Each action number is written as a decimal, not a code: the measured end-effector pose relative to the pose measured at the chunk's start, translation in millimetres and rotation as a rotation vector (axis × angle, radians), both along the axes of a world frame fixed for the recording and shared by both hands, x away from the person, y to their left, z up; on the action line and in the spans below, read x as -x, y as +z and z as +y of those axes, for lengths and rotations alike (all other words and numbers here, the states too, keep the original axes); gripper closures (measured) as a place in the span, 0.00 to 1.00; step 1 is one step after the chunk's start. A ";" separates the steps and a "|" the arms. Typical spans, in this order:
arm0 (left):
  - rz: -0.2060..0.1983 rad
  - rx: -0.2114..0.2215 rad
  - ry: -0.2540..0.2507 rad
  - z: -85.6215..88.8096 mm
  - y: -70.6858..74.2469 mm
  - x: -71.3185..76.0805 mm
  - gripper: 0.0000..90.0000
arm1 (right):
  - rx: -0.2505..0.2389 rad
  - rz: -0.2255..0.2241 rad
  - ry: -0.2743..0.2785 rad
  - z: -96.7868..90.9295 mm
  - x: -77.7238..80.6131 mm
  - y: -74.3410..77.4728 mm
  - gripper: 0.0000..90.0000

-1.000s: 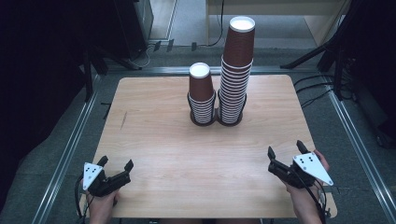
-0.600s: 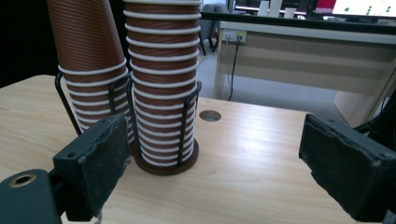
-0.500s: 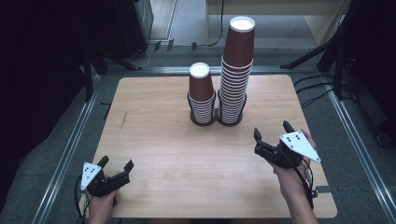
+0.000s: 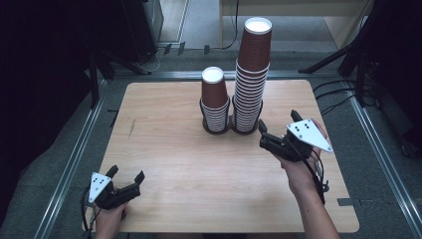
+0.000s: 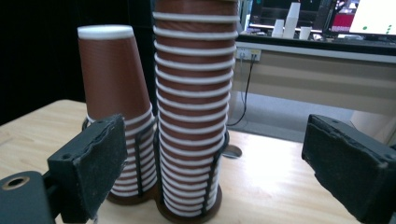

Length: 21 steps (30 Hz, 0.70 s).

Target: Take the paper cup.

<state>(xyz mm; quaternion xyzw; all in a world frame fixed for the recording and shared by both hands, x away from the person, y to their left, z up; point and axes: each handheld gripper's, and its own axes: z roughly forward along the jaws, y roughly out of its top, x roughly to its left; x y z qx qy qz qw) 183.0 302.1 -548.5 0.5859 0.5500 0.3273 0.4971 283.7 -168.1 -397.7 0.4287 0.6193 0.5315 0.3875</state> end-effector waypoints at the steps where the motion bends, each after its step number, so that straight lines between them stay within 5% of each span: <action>1: 0.000 -0.002 -0.004 -0.4 -0.2 0.4 0.00 | -0.001 -0.003 0.001 1.6 -2.2 2.2 0.08; 21: -0.010 -0.017 -0.028 -1.5 -0.9 0.7 0.00 | -0.064 -0.022 0.017 25.7 -39.4 33.4 0.08</action>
